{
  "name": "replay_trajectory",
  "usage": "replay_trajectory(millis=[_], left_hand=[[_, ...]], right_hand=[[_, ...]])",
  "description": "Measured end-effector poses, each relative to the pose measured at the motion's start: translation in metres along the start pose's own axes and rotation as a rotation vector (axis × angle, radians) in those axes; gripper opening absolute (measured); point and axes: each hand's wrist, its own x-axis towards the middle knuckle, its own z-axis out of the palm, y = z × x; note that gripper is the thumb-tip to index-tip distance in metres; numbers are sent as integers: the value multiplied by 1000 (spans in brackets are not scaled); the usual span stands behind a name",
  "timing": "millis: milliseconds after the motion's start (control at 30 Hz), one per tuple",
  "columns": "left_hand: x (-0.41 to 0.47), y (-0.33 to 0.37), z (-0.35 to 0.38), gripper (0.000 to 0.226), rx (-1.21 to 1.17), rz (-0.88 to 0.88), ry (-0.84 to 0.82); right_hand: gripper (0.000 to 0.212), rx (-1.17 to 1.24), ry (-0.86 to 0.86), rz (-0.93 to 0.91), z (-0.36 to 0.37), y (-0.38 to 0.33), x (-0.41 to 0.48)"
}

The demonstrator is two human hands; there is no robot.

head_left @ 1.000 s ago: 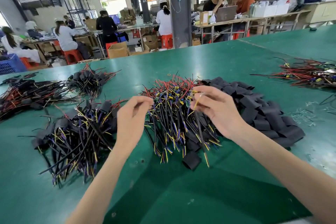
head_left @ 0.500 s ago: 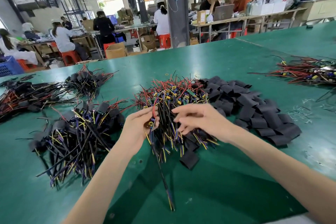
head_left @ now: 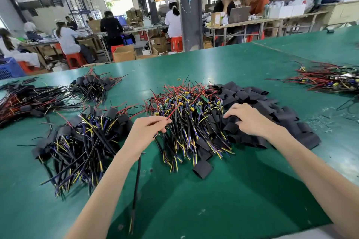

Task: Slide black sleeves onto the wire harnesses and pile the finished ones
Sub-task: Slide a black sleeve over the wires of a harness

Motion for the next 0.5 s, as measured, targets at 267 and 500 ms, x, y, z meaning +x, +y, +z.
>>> replay_trajectory(millis=[267, 500], left_hand=[[-4, 0, 5, 20, 108, 66, -92], [-5, 1, 5, 26, 156, 79, -107]], right_hand=[[48, -150, -123, -41, -4, 10, 3], [33, -145, -50, -50, -4, 10, 0]])
